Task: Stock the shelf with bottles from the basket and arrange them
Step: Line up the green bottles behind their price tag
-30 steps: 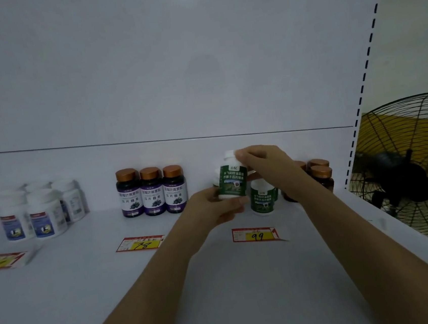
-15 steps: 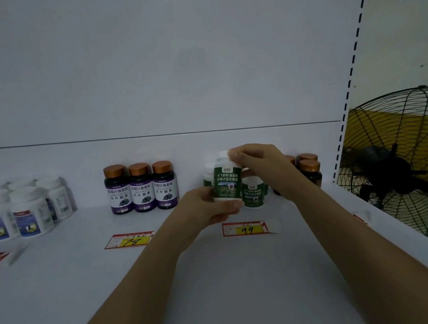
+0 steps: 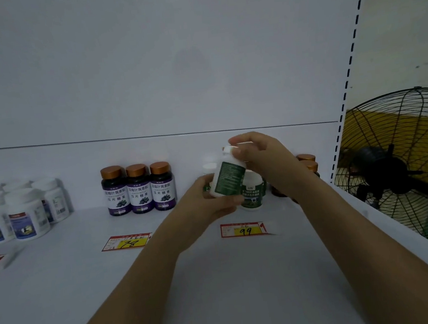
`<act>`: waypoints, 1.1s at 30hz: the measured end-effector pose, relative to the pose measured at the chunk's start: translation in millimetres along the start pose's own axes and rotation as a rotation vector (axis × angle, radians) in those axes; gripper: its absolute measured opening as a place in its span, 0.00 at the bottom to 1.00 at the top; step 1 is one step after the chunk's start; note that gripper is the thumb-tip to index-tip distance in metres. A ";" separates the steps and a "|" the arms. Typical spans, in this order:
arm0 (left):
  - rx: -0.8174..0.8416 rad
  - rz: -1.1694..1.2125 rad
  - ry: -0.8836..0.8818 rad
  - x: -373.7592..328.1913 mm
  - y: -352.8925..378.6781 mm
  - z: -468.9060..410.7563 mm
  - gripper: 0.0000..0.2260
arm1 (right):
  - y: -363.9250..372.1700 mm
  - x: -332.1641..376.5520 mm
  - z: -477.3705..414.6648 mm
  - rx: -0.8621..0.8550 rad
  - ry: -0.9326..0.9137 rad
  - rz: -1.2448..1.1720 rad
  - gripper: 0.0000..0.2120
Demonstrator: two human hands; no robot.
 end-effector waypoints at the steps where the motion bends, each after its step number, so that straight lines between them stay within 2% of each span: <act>1: -0.021 -0.086 0.043 0.6 -0.7 -0.4 0.19 | 1.2 -0.1 -0.1 0.024 0.009 -0.082 0.07; 3: -0.111 -0.233 0.136 0.9 -0.9 0.8 0.21 | 7.0 -0.7 0.8 0.043 0.044 -0.144 0.10; 5: -0.184 -0.271 0.197 0.2 0.8 2.6 0.25 | 13.0 -2.0 0.9 0.006 0.077 -0.043 0.19; 6: -0.198 -0.289 0.221 -0.8 2.4 3.0 0.26 | 14.5 -2.4 0.9 -0.019 0.078 0.006 0.21; 8: -0.172 -0.264 0.215 -1.7 5.2 2.8 0.28 | 11.9 -2.2 1.5 -0.067 0.059 -0.002 0.16; 10: -0.108 -0.189 0.159 -3.3 6.6 2.8 0.25 | 4.0 -2.7 0.6 -0.084 0.040 -0.093 0.10; 13: -0.032 -0.145 0.095 -3.1 5.2 3.1 0.16 | -1.5 -4.4 -1.2 -0.029 0.049 -0.246 0.12; 15: -0.047 -0.125 0.099 -1.0 4.9 3.1 0.16 | 4.2 -4.9 -1.3 0.021 0.064 -0.290 0.17; 17: -0.118 -0.155 0.120 0.4 4.5 2.7 0.20 | 10.2 -3.1 -0.2 0.011 0.061 -0.167 0.21; 19: -0.158 -0.169 0.123 0.1 4.8 2.2 0.24 | 10.5 -2.4 1.5 -0.048 0.008 -0.033 0.16; 22: -0.100 -0.141 0.098 -2.0 6.6 2.5 0.21 | 2.3 -5.3 2.0 -0.032 -0.010 -0.129 0.09; 24: -0.042 -0.164 0.097 -3.1 7.6 3.1 0.15 | 0.1 -6.0 1.0 0.030 -0.004 -0.260 0.10; 26: -0.023 -0.196 0.092 -2.9 8.0 3.4 0.13 | 2.0 -5.1 -0.4 0.081 -0.001 -0.330 0.11; 29: -0.049 -0.201 0.091 0.7 7.0 3.6 0.15 | 6.3 -5.1 0.4 0.107 0.007 -0.283 0.12; 31: -0.079 -0.169 0.107 1.5 5.9 3.3 0.18 | 6.6 -5.6 2.0 0.068 0.006 -0.175 0.15; 33: -0.087 -0.123 0.094 0.8 5.3 3.0 0.19 | 4.4 -6.7 1.4 0.010 -0.009 -0.145 0.12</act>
Point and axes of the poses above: each hand's wrist, its own z-axis away from the middle knuckle, its own y-axis out of the palm, x = y × z, the point moved 1 cm from there along -z, towards the middle knuckle, and after that the axes turned 5 degrees about z, right-handed, at the moved point
